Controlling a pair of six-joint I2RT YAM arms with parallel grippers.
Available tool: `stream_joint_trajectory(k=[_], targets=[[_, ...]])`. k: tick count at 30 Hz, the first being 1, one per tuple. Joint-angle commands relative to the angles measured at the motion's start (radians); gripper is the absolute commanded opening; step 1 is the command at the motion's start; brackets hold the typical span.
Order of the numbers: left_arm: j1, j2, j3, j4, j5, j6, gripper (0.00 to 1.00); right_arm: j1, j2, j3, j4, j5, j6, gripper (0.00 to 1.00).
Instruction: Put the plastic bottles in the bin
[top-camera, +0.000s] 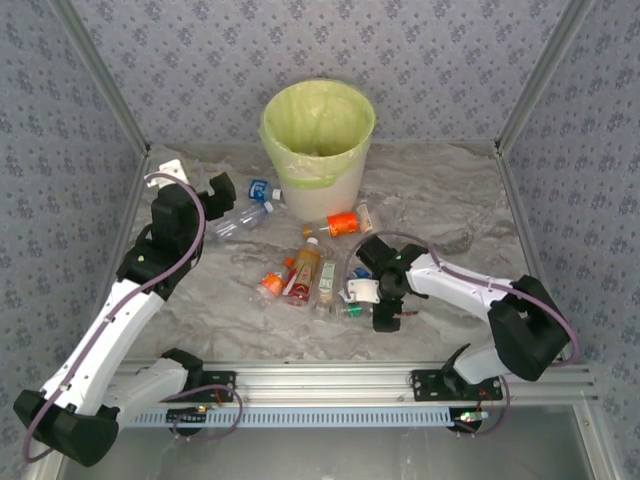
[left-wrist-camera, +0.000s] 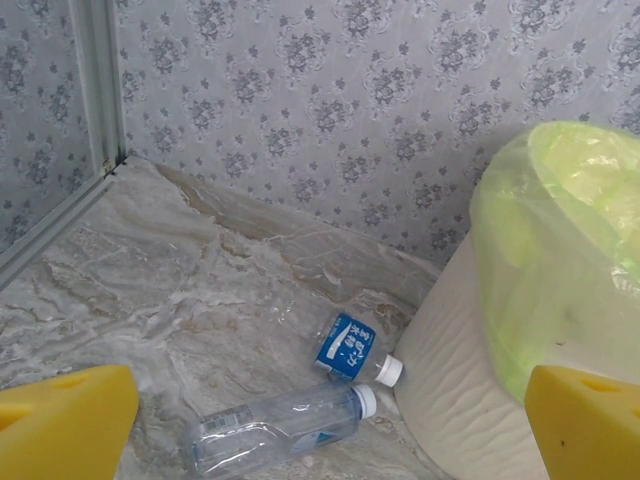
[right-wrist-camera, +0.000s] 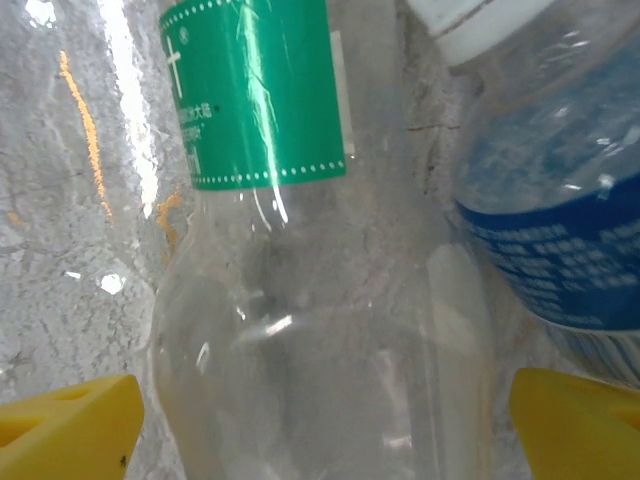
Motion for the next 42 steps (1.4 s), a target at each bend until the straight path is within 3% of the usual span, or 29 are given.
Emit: stream_joint_trajectory(k=[1,3,7,20,28,34,37,39,42], targets=[[0.010,0.002,-0.009,0.000,-0.019,-0.016,1.00,0.020,0.030,-0.025,0.038,0.042,-0.031,0.93],[0.012,0.008,-0.012,0.000,-0.019,-0.016,0.99,0.028,0.041,-0.033,0.052,0.057,-0.025,0.91],[0.018,0.013,-0.014,-0.001,-0.016,-0.013,0.99,0.048,0.032,-0.038,0.057,0.111,-0.017,0.68],[0.047,0.026,-0.037,-0.007,-0.010,-0.019,1.00,0.073,-0.173,0.016,-0.078,0.207,0.018,0.53],[0.081,0.026,-0.050,-0.020,0.021,-0.042,1.00,0.039,-0.301,0.105,0.063,0.239,0.005,0.46],[0.099,0.023,-0.061,-0.035,0.049,-0.053,0.99,-0.040,-0.267,0.307,0.089,0.064,0.114,0.41],[0.102,0.021,-0.062,-0.051,0.055,-0.053,0.99,-0.111,-0.282,0.348,0.222,-0.133,0.195,0.42],[0.104,0.017,-0.059,-0.070,0.060,-0.051,0.99,-0.178,-0.275,0.413,0.301,-0.289,0.316,0.43],[0.105,0.009,-0.051,-0.105,0.086,-0.036,1.00,-0.238,-0.239,0.488,0.427,-0.375,0.515,0.43]])
